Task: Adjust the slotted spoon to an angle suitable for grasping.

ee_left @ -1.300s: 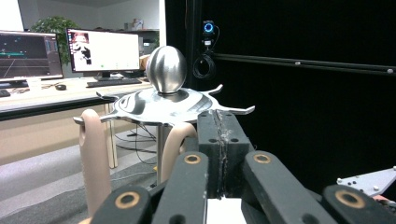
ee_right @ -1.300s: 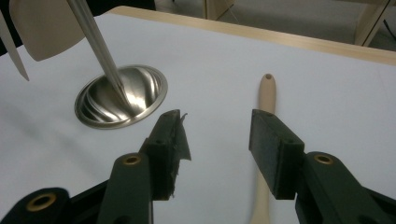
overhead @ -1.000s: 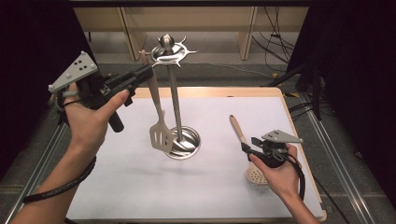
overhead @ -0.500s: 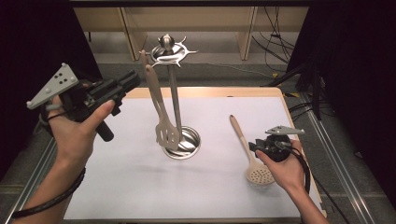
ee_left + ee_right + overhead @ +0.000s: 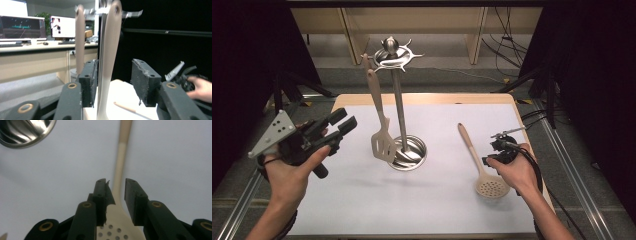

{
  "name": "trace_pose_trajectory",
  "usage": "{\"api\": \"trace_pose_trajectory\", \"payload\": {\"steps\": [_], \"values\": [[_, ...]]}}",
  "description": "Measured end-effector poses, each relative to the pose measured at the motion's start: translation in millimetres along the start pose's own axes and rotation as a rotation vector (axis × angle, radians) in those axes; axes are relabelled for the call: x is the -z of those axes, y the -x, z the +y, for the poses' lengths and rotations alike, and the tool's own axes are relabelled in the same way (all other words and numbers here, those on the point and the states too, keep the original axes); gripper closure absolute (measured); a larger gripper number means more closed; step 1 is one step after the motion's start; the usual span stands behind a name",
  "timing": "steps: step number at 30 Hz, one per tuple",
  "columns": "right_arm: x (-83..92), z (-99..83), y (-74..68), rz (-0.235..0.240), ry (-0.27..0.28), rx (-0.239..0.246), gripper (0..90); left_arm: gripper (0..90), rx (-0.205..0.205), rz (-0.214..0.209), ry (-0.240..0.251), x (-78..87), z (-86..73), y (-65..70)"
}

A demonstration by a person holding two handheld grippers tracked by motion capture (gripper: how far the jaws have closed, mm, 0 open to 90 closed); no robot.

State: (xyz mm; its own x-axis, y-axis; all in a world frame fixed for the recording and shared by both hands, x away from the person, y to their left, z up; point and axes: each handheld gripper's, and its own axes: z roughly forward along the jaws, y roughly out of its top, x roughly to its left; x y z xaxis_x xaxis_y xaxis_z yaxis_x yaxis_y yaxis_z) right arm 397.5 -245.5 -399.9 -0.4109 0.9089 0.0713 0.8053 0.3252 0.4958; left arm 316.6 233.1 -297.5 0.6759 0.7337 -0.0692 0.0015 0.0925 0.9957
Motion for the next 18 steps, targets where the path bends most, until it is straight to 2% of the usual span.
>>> {"api": "trace_pose_trajectory", "payload": {"steps": [4, 8, 12, 18], "values": [[-16.3, 10.1, 1.2, 0.002, -0.06, -0.067, 70.5, 50.9, 0.022, 0.015, -0.026, 3.3, -19.1, -4.9], [-33.0, 15.3, 5.7, -0.008, -0.09, -0.066, 68.9, 50.0, 0.029, 0.022, -0.056, 4.1, -31.2, -6.5], [-46.3, 16.8, 7.7, -0.011, -0.116, -0.093, 67.3, 49.3, 0.028, 0.021, -0.065, 5.2, -43.5, -4.4], [-56.1, 17.1, 15.1, -0.013, -0.136, -0.088, 65.6, 48.5, 0.034, 0.013, -0.098, 5.4, -62.1, -1.2]]}}
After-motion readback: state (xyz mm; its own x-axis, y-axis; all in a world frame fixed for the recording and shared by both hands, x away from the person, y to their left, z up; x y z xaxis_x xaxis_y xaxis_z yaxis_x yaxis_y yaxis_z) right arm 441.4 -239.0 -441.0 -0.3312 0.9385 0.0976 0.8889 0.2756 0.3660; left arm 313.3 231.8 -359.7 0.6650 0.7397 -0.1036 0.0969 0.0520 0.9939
